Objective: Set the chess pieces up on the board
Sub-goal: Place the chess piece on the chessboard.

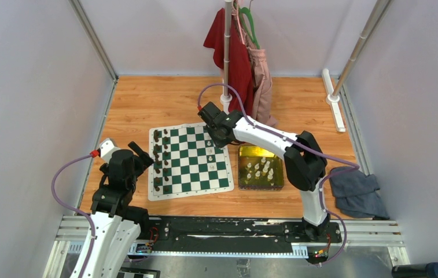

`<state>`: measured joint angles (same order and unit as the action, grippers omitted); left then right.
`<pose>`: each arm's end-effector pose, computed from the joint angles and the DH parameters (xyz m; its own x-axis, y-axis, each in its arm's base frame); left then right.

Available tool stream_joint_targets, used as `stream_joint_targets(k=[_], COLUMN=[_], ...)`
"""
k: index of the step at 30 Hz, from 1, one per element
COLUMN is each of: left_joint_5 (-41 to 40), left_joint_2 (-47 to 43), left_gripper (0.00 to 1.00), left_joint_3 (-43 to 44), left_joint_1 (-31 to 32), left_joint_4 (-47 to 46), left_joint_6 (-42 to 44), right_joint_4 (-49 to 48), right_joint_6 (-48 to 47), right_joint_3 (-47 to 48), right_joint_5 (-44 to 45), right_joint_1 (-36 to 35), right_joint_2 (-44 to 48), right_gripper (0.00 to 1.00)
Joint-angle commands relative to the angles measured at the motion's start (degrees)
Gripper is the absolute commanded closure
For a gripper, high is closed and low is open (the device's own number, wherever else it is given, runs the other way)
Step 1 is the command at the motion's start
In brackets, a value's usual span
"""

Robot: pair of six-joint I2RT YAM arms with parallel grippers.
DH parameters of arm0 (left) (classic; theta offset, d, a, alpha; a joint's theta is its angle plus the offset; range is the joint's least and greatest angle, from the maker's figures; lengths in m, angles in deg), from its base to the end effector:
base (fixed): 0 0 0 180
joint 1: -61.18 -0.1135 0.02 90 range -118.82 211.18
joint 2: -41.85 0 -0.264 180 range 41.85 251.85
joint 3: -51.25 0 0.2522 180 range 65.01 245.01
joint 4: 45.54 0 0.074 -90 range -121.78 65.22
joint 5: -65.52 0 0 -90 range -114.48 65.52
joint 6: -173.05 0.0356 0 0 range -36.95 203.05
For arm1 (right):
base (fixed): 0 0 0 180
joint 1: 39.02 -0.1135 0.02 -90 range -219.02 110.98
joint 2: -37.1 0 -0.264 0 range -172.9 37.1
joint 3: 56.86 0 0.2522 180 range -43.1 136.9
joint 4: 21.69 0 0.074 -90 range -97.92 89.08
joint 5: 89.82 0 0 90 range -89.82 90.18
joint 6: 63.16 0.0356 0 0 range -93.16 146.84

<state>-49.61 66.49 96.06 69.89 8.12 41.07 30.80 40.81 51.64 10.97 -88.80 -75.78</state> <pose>0.1064 -0.0010 0.2519 -0.2630 -0.5723 -0.7767 -0.5232 0.7610 -0.3836 0.2851 0.3268 0.2462 -0.6899 -0.4485 -0.5682 -0.5332 0.8457 -0.0202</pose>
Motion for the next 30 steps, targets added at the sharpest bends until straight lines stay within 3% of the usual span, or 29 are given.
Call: stream_joint_targets(k=[1,30], left_joint_5=[-1.22,-2.02], left_joint_2=[0.03,1.50], left_gripper=[0.00,0.00], left_joint_3=[-0.91,-1.85], left_joint_1=[-0.27,-0.27], left_joint_4=[-0.68,-1.85], left_joint_6=[0.05,0.89], right_joint_4=[1.61,0.13], right_joint_6=[-1.36,-2.64], right_joint_3=[2.39,6.60], right_joint_5=[-2.64,-6.85], right_joint_1=[0.86,3.40], right_joint_2=[-3.07,-10.08], right_gripper=[1.00,1.00])
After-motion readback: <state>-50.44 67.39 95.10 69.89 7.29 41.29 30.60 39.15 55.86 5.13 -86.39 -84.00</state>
